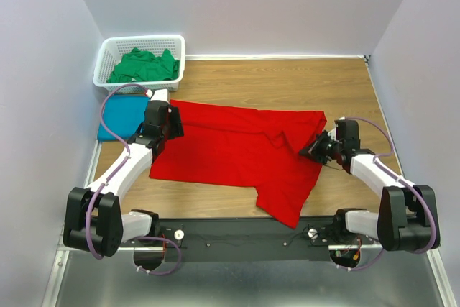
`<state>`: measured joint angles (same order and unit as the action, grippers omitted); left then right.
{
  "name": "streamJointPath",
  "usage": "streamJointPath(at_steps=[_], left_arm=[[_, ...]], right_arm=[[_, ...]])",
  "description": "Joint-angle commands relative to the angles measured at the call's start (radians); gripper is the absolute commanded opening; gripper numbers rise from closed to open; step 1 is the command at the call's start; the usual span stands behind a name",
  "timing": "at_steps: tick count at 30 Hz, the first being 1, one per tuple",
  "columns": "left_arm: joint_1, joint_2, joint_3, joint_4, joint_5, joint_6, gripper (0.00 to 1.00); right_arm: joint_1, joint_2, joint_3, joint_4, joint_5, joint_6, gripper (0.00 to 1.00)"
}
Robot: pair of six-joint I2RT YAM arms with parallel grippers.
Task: Fold and stack the t-shirts
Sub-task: Fold the tshirt
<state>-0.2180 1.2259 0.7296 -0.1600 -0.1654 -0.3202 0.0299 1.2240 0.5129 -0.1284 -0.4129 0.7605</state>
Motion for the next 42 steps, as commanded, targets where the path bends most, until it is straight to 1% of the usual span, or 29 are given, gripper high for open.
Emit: streamJointPath(at_steps=[1, 3, 6, 8, 9, 10, 11, 15, 16, 17, 18, 19, 21, 22, 28, 29, 34, 37, 42], left_arm=[[-0.001, 0.004, 0.031, -0.006, 0.009, 0.012, 0.69], [-0.001, 0.006, 0.031, -0.006, 0.009, 0.012, 0.69], [-0.001, 0.007, 0.031, -0.006, 0.009, 0.013, 0.69], [-0.001, 0.009, 0.031, -0.006, 0.007, 0.013, 0.69], [-0.001, 0.009, 0.031, -0.009, 0.007, 0.012, 0.69], [-0.001, 0.009, 0.031, -0.007, 0.007, 0.013, 0.69], [-0.001, 0.009, 0.031, -0.009, 0.006, 0.012, 0.69], [-0.001, 0.012, 0.033, -0.009, 0.007, 0.012, 0.69], [-0.001, 0.017, 0.034, -0.009, 0.007, 0.012, 0.69], [-0.001, 0.017, 0.034, -0.007, 0.007, 0.012, 0.69], [-0.001, 0.017, 0.036, -0.007, 0.007, 0.012, 0.69], [-0.001, 0.017, 0.036, -0.009, 0.007, 0.012, 0.69], [-0.001, 0.018, 0.036, -0.009, 0.006, 0.012, 0.69], [0.0, 0.02, 0.036, -0.009, 0.006, 0.012, 0.69], [-0.001, 0.021, 0.034, -0.01, 0.0, 0.012, 0.69], [-0.001, 0.021, 0.034, -0.009, 0.0, 0.012, 0.69], [-0.001, 0.027, 0.039, -0.01, 0.001, 0.013, 0.69], [-0.001, 0.027, 0.036, -0.009, 0.001, 0.013, 0.69], [-0.001, 0.03, 0.037, -0.01, 0.001, 0.013, 0.69]], right_arm=[[0.007, 0.025, -0.045, -0.056, 0.071, 0.017, 0.01], [0.005, 0.034, -0.048, -0.065, 0.079, 0.014, 0.02], [0.007, 0.049, -0.022, -0.094, 0.094, -0.004, 0.1], [0.007, 0.048, -0.001, -0.125, 0.102, -0.024, 0.18], [0.007, 0.043, 0.018, -0.14, 0.111, -0.053, 0.25], [0.007, 0.037, 0.053, -0.155, 0.135, -0.068, 0.29], [0.007, 0.026, 0.079, -0.195, 0.147, -0.107, 0.34], [0.018, 0.0, 0.206, -0.276, 0.204, -0.209, 0.39], [0.036, -0.003, 0.255, -0.289, 0.216, -0.249, 0.4], [0.05, -0.004, 0.275, -0.289, 0.217, -0.25, 0.4], [0.07, 0.0, 0.3, -0.289, 0.221, -0.288, 0.4], [0.123, 0.006, 0.318, -0.29, 0.238, -0.303, 0.4], [0.189, 0.028, 0.371, -0.292, 0.264, -0.346, 0.39], [0.25, 0.061, 0.381, -0.292, 0.29, -0.357, 0.39], [0.421, 0.204, 0.449, -0.29, 0.411, -0.415, 0.36], [0.454, 0.239, 0.455, -0.289, 0.463, -0.429, 0.36], [0.528, 0.342, 0.49, -0.277, 0.517, -0.46, 0.36], [0.547, 0.396, 0.498, -0.274, 0.533, -0.472, 0.36], [0.567, 0.437, 0.5, -0.267, 0.605, -0.484, 0.36]])
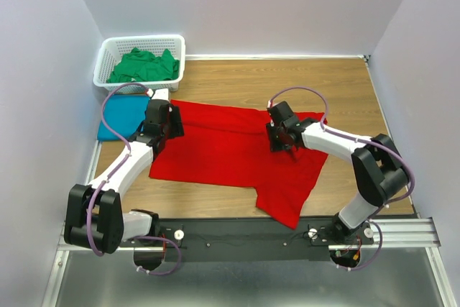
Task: Fold and stack the t-shirts
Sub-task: Fold the tshirt
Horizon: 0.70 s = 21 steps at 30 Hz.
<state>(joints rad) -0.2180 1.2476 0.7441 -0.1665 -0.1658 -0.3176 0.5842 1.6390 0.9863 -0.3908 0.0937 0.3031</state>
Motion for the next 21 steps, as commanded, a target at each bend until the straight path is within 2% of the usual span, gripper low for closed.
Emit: streamJointPath(at_steps=[1, 16, 21], left_arm=[[-0.001, 0.01, 0.023, -0.002, 0.003, 0.012, 0.69], [-0.001, 0.019, 0.024, -0.005, -0.003, 0.012, 0.69], [-0.001, 0.021, 0.024, -0.005, -0.006, 0.012, 0.69]], right_arm=[[0.012, 0.025, 0.026, -0.003, 0.118, -0.03, 0.35], [0.014, 0.1, 0.043, 0.05, 0.118, -0.047, 0.3], [0.011, 0.101, 0.043, 0.052, 0.126, -0.048, 0.2]])
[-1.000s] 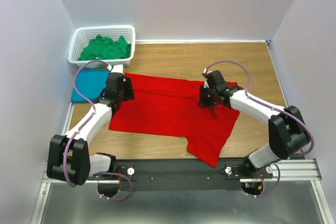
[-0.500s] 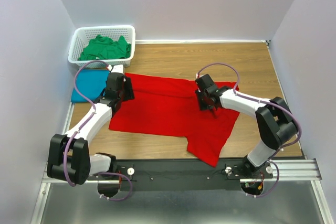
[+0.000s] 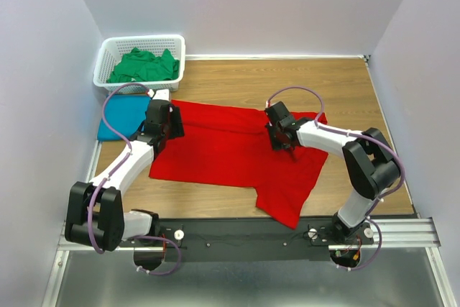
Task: Fold and stack the t-shirts
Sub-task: Fold the tshirt
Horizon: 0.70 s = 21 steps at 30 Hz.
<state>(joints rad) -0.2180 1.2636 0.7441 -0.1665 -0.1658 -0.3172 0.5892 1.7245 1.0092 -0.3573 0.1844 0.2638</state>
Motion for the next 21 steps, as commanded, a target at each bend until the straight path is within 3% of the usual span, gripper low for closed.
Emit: streamJointPath(at_steps=[1, 12, 21], left_arm=[[-0.001, 0.006, 0.024, -0.007, -0.005, 0.013, 0.69], [-0.001, 0.013, 0.026, -0.007, -0.001, 0.013, 0.69], [-0.001, 0.013, 0.028, -0.008, 0.0, 0.013, 0.69]], right_arm=[[0.008, 0.011, 0.02, 0.02, 0.035, -0.009, 0.17], [0.008, -0.055, 0.035, -0.011, 0.01, -0.02, 0.01], [0.008, -0.029, 0.115, -0.147, -0.111, 0.067, 0.01]])
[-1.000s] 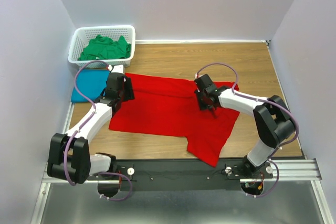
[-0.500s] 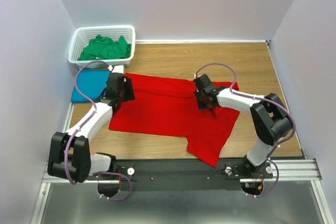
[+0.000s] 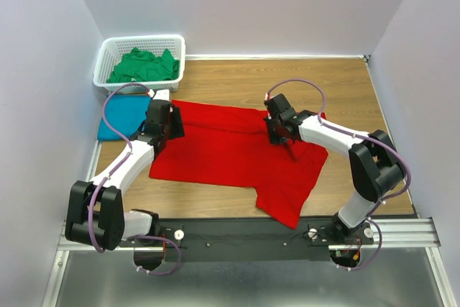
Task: Fold and stack the t-shirts
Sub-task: Fold the tshirt
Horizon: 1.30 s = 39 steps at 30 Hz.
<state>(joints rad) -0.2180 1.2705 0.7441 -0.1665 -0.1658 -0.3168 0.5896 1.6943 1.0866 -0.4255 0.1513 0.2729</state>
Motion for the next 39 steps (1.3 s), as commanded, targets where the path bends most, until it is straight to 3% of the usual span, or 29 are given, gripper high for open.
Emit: streamJointPath(at_steps=[1, 20, 24, 31, 35, 39], left_arm=[[-0.001, 0.007, 0.028, -0.008, 0.0, 0.013, 0.69], [-0.001, 0.016, 0.028, -0.011, 0.015, 0.016, 0.69], [-0.001, 0.02, 0.029, -0.01, 0.015, 0.016, 0.69], [-0.001, 0.021, 0.029, -0.01, 0.018, 0.016, 0.69], [-0.001, 0.018, 0.029, -0.013, 0.017, 0.016, 0.69], [-0.001, 0.02, 0.029, -0.011, 0.017, 0.016, 0.69]], right_arm=[[0.007, 0.008, 0.051, -0.084, -0.09, 0.069, 0.01], [0.007, 0.232, 0.355, -0.305, -0.212, 0.138, 0.02], [0.007, 0.239, 0.368, -0.306, -0.243, 0.124, 0.16], [-0.002, 0.159, 0.332, -0.306, -0.184, 0.117, 0.31], [-0.056, 0.072, 0.253, -0.295, -0.132, 0.13, 0.31], [-0.152, -0.056, 0.107, -0.218, -0.194, 0.172, 0.33]])
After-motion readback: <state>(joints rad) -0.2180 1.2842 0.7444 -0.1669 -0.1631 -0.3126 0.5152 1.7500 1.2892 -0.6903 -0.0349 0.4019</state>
